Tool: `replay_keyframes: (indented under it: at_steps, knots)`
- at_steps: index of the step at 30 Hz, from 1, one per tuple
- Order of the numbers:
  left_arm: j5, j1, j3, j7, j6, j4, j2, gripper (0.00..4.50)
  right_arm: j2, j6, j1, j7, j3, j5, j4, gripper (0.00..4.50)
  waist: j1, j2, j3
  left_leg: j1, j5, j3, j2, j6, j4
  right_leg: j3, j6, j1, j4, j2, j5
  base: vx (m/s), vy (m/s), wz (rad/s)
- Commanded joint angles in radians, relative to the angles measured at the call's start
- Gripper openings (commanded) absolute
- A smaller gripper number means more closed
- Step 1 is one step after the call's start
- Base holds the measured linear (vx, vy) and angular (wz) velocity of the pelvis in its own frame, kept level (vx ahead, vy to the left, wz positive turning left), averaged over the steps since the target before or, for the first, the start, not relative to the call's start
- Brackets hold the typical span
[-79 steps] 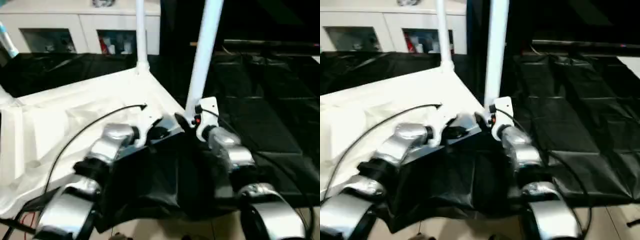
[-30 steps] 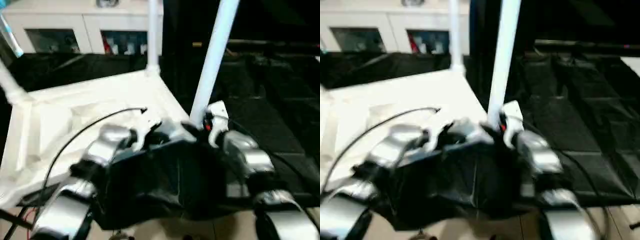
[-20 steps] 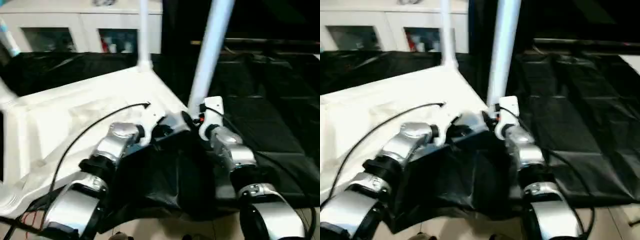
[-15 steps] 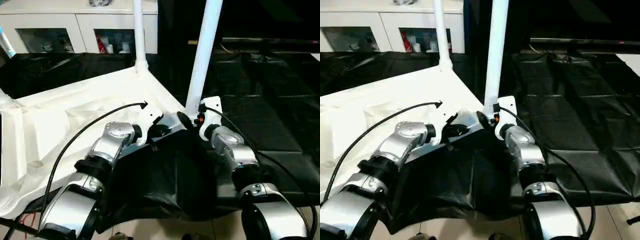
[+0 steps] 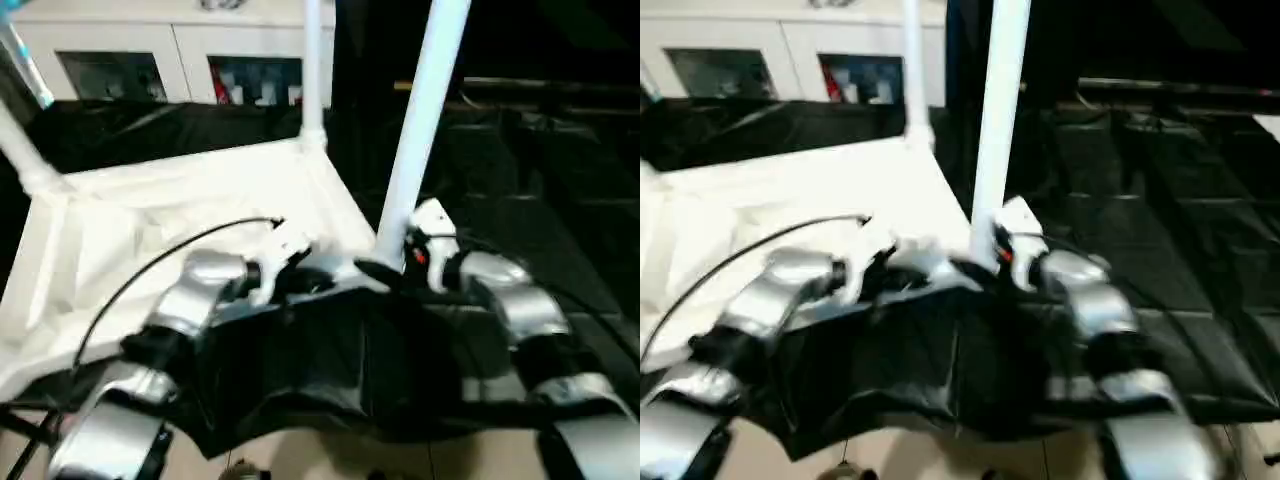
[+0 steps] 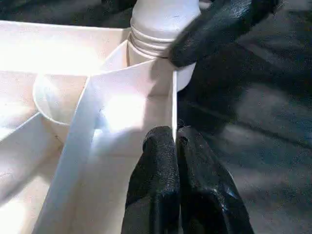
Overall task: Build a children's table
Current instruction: Rotate leg to tighten
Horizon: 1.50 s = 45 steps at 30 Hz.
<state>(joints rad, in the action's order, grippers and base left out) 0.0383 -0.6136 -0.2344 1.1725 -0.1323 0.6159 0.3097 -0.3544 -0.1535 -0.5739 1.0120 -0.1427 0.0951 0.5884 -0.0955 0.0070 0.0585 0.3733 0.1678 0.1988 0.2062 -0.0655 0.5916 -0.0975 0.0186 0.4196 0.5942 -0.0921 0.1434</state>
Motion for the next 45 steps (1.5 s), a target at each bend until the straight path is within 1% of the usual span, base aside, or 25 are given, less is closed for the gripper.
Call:
replay_keyframes:
  at_steps: [1, 2, 6, 8, 11, 12, 15, 17, 20, 21, 26, 27, 28, 30, 31, 34, 36, 37, 38, 39, 40, 41, 42, 43, 45]
  knots:
    - [0.048, -0.007, -0.004, 0.059, 0.026, -0.077, -0.001, 0.0, -0.029, -0.012, 0.015, 0.069, -0.031, 0.012, -0.044, 4.44, -0.001, -0.011, -0.075, -0.014, 0.237, -0.012, 0.031, 0.06, -0.064, 0.049, 0.181, -0.059, -0.07, -0.057, 0.333, 0.0, 0.0, 0.0]
    - [0.045, -0.006, -0.006, 0.064, 0.03, -0.079, 0.003, 0.0, -0.035, -0.011, 0.017, 0.08, -0.033, 0.009, -0.047, 4.44, 0.001, -0.012, -0.074, -0.015, 0.243, -0.012, 0.03, 0.055, -0.065, 0.049, 0.178, -0.056, -0.071, -0.055, 0.34, 0.0, 0.0, 0.0]
    - [0.042, 0.007, -0.021, 0.107, 0.018, -0.096, 0.025, 0.0, -0.06, -0.03, 0.034, 0.138, -0.049, 0.006, -0.071, 4.44, 0.0, -0.015, -0.075, -0.013, 0.232, -0.013, 0.028, 0.055, -0.063, 0.05, 0.178, -0.058, -0.07, -0.056, 0.336, 0.0, 0.0, 0.0]
    - [0.05, 0.015, -0.029, 0.135, -0.005, -0.118, 0.037, 0.0, -0.064, -0.044, 0.038, 0.144, -0.051, 0.01, -0.08, 4.27, 0.0, -0.014, -0.075, -0.012, 0.217, -0.013, 0.031, 0.058, -0.064, 0.051, 0.185, -0.059, -0.066, -0.056, 0.311, 0.0, 0.0, 0.0]
    - [0.053, 0.018, -0.032, 0.143, -0.009, -0.127, 0.041, 0.0, -0.063, -0.05, 0.039, 0.145, -0.05, 0.015, -0.085, 4.27, 0.001, -0.013, -0.076, -0.014, 0.217, -0.011, 0.029, 0.059, -0.062, 0.05, 0.193, -0.057, -0.067, -0.055, 0.307, 0.0, 0.0, 0.0]
    - [0.053, 0.02, -0.033, 0.145, -0.011, -0.131, 0.041, 0.0, -0.063, -0.052, 0.041, 0.146, -0.052, 0.017, -0.087, 3.99, 0.002, -0.012, -0.075, -0.014, 0.224, -0.012, 0.029, 0.056, -0.063, 0.05, 0.189, -0.057, -0.069, -0.055, 0.32, 0.0, 0.0, 0.0]
    - [0.054, 0.024, -0.038, 0.154, -0.017, -0.139, 0.041, 0.0, -0.052, -0.058, 0.048, 0.144, -0.05, 0.022, -0.09, 3.88, 0.002, -0.012, -0.075, -0.014, 0.236, -0.013, 0.029, 0.049, -0.063, 0.049, 0.18, -0.057, -0.071, -0.055, 0.343, 0.0, 0.0, 0.0]
    - [0.054, 0.025, -0.038, 0.153, -0.019, -0.14, 0.04, 0.0, -0.05, -0.063, 0.055, 0.146, -0.051, 0.023, -0.091, 3.63, 0.003, -0.014, -0.075, -0.014, 0.232, -0.013, 0.028, 0.049, -0.063, 0.049, 0.178, -0.057, -0.07, -0.054, 0.335, 0.0, 0.0, 0.0]
    - [0.053, 0.025, -0.038, 0.15, -0.019, -0.141, 0.038, 0.0, -0.049, -0.063, 0.058, 0.147, -0.052, 0.024, -0.092, 3.52, 0.003, -0.014, -0.075, -0.014, 0.232, -0.013, 0.028, 0.05, -0.063, 0.049, 0.179, -0.058, -0.071, -0.055, 0.335, 0.0, 0.0, 0.0]
    - [0.052, 0.026, -0.036, 0.146, -0.018, -0.142, 0.036, 0.0, -0.046, -0.066, 0.062, 0.143, -0.052, 0.025, -0.095, 3.33, 0.003, -0.014, -0.076, -0.013, 0.229, -0.013, 0.027, 0.05, -0.062, 0.049, 0.178, -0.058, -0.071, -0.055, 0.334, 0.0, 0.0, 0.0]
    - [0.019, -0.005, -0.009, 0.002, -0.009, -0.07, -0.017, 0.0, 0.023, -0.052, 0.066, 0.014, -0.006, 0.038, -0.051, 2.92, 0.007, -0.014, -0.075, -0.015, 0.239, -0.014, 0.027, 0.042, -0.063, 0.049, 0.175, -0.055, -0.073, -0.055, 0.35, 0.0, 0.0, 0.0]
    - [0.006, -0.028, 0.007, -0.077, -0.003, -0.028, -0.048, 0.0, 0.062, -0.046, 0.056, -0.072, 0.018, 0.033, -0.012, 2.81, 0.01, -0.014, -0.072, -0.02, 0.263, -0.014, 0.024, 0.03, -0.063, 0.048, 0.166, -0.05, -0.082, -0.056, 0.395, 0.0, 0.0, 0.0]
    - [0.001, -0.041, 0.017, -0.118, 0.003, -0.005, -0.067, 0.0, 0.081, -0.041, 0.05, -0.119, 0.029, 0.027, 0.012, 2.81, 0.01, -0.014, -0.072, -0.02, 0.263, -0.014, 0.024, 0.03, -0.063, 0.048, 0.166, -0.05, -0.082, -0.056, 0.395, 0.0, 0.0, 0.0]
    - [-0.002, -0.058, 0.027, -0.163, 0.009, 0.021, -0.088, 0.0, 0.104, -0.042, 0.041, -0.171, 0.039, 0.022, 0.037, 2.78, 0.013, -0.019, -0.073, -0.018, 0.263, -0.016, 0.02, 0.023, -0.063, 0.045, 0.139, -0.055, -0.088, -0.058, 0.444, 0.0, 0.0, 0.0]
    - [-0.009, -0.075, 0.035, -0.212, 0.012, 0.047, -0.108, 0.0, 0.127, -0.042, 0.032, -0.228, 0.049, 0.017, 0.062, 2.75, 0.015, -0.016, -0.072, -0.019, 0.264, -0.017, 0.02, 0.025, -0.064, 0.045, 0.131, -0.052, -0.091, -0.057, 0.453, 0.0, 0.0, 0.0]
    - [-0.03, -0.137, 0.06, -0.383, 0.013, 0.127, -0.176, 0.0, 0.216, -0.052, -0.001, -0.418, 0.088, 0.007, 0.14, 2.72, 0.017, -0.016, -0.073, -0.024, 0.266, -0.015, 0.018, 0.016, -0.062, 0.045, 0.128, -0.049, -0.094, -0.056, 0.46, 0.0, 0.0, 0.0]
    - [-0.035, -0.162, 0.072, -0.449, 0.012, 0.155, -0.203, 0.0, 0.255, -0.052, -0.016, -0.497, 0.097, -0.007, 0.166, 2.72, 0.015, -0.014, -0.076, -0.02, 0.254, -0.017, 0.018, 0.016, -0.064, 0.044, 0.125, -0.053, -0.091, -0.057, 0.436, 0.0, 0.0, 0.0]
    - [-0.032, -0.171, 0.076, -0.461, 0.009, 0.163, -0.218, 0.0, 0.283, -0.075, -0.031, -0.552, 0.112, -0.004, 0.19, 2.72, 0.015, -0.01, -0.075, -0.02, 0.253, -0.017, 0.018, 0.017, -0.064, 0.045, 0.129, -0.052, -0.091, -0.056, 0.428, 0.0, 0.0, 0.0]
    - [-0.031, -0.175, 0.078, -0.465, 0.008, 0.166, -0.224, 0.0, 0.294, -0.083, -0.037, -0.573, 0.118, -0.003, 0.199, 2.72, 0.018, -0.01, -0.076, -0.019, 0.248, -0.017, 0.018, 0.017, -0.064, 0.045, 0.132, -0.053, -0.088, -0.055, 0.412, 0.0, 0.0, 0.0]
    - [-0.032, -0.177, 0.075, -0.461, 0.01, 0.163, -0.233, 0.0, 0.32, -0.076, -0.05, -0.602, 0.127, 0.0, 0.215, 2.72, 0.017, -0.01, -0.079, -0.017, 0.241, -0.019, 0.018, 0.018, -0.065, 0.044, 0.141, -0.057, -0.084, -0.056, 0.389, 0.0, 0.0, 0.0]
    - [-0.032, -0.177, 0.075, -0.461, 0.01, 0.163, -0.233, 0.0, 0.32, -0.076, -0.05, -0.602, 0.127, 0.0, 0.215, 2.72, 0.017, -0.009, -0.079, -0.018, 0.239, -0.017, 0.02, 0.021, -0.064, 0.046, 0.151, -0.055, -0.08, -0.056, 0.359, 0.0, 0.0, 0.0]
    - [-0.028, -0.172, 0.069, -0.437, 0.013, 0.151, -0.237, 0.0, 0.337, -0.048, -0.059, -0.602, 0.12, -0.005, 0.218, 2.72, 0.017, -0.008, -0.081, -0.015, 0.231, -0.016, 0.019, 0.026, -0.064, 0.047, 0.16, -0.058, -0.076, -0.056, 0.327, 0.0, 0.0, 0.0]
    - [-0.027, -0.169, 0.065, -0.427, 0.018, 0.147, -0.236, 0.0, 0.343, -0.037, -0.063, -0.6, 0.121, -0.004, 0.221, 3.07, 0.016, -0.008, -0.082, -0.016, 0.223, -0.015, 0.02, 0.032, -0.064, 0.048, 0.171, -0.058, -0.074, -0.055, 0.296, 0.0, 0.0, 0.0]
    - [-0.025, -0.16, 0.057, -0.399, 0.023, 0.136, -0.231, 0.0, 0.346, -0.026, -0.068, -0.583, 0.125, 0.006, 0.218, 3.07, 0.017, -0.008, -0.081, -0.015, 0.224, -0.015, 0.019, 0.034, -0.064, 0.048, 0.175, -0.059, -0.073, -0.055, 0.29, 0.0, 0.0, 0.0]
    - [-0.021, -0.142, 0.041, -0.345, 0.038, 0.118, -0.214, 0.0, 0.343, -0.017, -0.074, -0.545, 0.126, 0.016, 0.208, 3.42, 0.017, -0.008, -0.08, -0.015, 0.229, -0.014, 0.019, 0.04, -0.064, 0.048, 0.18, -0.06, -0.074, -0.056, 0.293, 0.0, 0.0, 0.0]
